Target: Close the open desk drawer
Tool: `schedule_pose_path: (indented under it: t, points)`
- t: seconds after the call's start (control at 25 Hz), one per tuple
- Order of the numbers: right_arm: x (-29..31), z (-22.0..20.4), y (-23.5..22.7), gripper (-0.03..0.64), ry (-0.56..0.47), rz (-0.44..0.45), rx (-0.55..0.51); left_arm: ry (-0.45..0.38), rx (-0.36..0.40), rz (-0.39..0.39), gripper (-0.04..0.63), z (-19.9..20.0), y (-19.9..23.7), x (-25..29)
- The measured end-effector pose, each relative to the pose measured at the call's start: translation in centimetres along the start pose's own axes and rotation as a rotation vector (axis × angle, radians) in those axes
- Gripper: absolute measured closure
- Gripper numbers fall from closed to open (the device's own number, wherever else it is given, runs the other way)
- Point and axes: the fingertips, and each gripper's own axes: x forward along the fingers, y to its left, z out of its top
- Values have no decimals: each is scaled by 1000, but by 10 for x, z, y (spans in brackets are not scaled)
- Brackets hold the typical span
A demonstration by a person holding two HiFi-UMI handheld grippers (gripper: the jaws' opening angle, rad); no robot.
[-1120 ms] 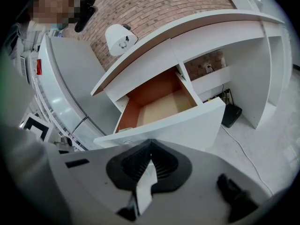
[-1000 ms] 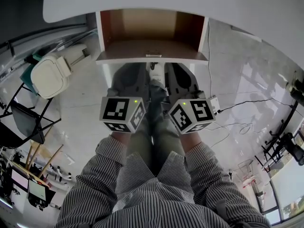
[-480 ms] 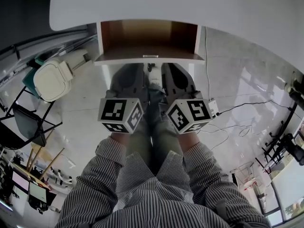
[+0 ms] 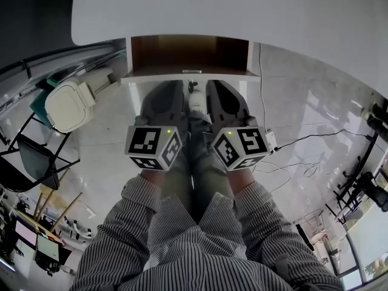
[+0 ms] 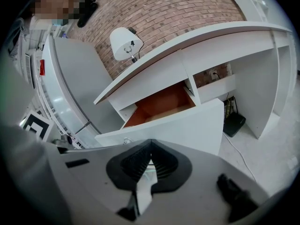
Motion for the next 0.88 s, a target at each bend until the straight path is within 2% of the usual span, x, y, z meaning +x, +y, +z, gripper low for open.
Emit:
schedule_pose_path:
  t: [0.44, 0.88]
  points:
    - [1, 1, 1, 601, 3, -9, 11, 15, -17, 11, 583, 2, 1, 0]
    - [1, 4, 0, 600, 7, -24, 9, -7, -14, 28, 583, 5, 0, 1]
